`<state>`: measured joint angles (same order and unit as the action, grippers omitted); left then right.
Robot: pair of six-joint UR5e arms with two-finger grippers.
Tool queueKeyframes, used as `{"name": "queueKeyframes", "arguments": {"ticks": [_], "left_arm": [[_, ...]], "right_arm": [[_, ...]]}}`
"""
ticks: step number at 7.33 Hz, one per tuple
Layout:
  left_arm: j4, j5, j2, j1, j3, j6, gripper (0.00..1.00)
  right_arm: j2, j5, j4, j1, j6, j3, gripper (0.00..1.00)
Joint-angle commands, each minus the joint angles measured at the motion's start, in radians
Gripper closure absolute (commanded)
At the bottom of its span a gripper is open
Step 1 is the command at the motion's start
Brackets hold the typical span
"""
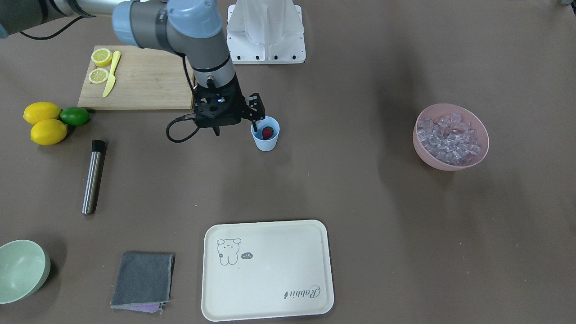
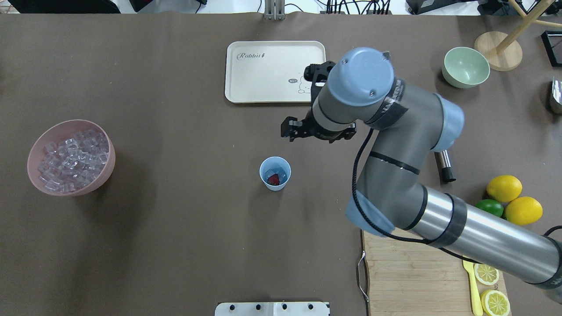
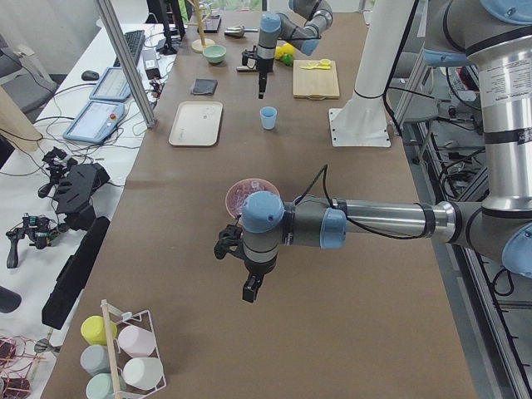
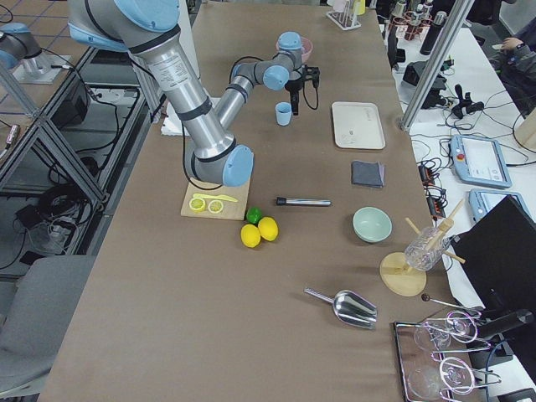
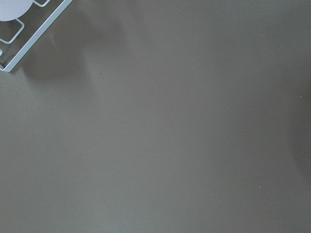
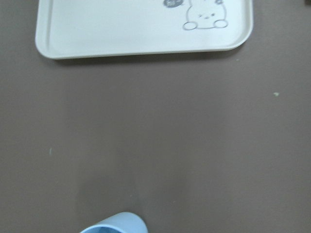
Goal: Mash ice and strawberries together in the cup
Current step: 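Move the right gripper toward the steel muddler and lower onto it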
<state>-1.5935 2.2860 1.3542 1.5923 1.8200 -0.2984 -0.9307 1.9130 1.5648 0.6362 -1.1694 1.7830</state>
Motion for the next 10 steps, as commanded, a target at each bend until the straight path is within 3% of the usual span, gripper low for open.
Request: {"name": "queueKeyframes", "arguments": {"ticks": [1,2,4,7,9,10], "left_arm": [[0.010,0.001,-0.003,0.000,-0.028,0.013,0.02],[0.010,-0.003,-0.003,0.000,-0.033,0.013,0.02],[0.007,-0.003,-0.001,0.000,-0.039,0.013,0.02],[0.004,-0.003,-0.001,0.000,-0.037,0.012,0.02],[0.003,-0.002,0.000,0.000,-0.034,0.013,0.02],[0.003,-0.002,0.000,0.000,-0.033,0.012,0.02]], "right_arm": [[-0.109,0.056,0.011,0.132,0.163,0.046,0.00],[-0.175,0.110,0.008,0.202,0.285,0.042,0.00],[-0.273,0.126,0.000,0.273,0.497,0.009,0.00],[-0.310,0.129,-0.005,0.304,0.499,-0.055,0.00],[-0.403,0.130,-0.239,0.312,0.488,-0.132,0.00],[-0.437,0.129,-0.300,0.310,0.487,-0.175,0.00]]}}
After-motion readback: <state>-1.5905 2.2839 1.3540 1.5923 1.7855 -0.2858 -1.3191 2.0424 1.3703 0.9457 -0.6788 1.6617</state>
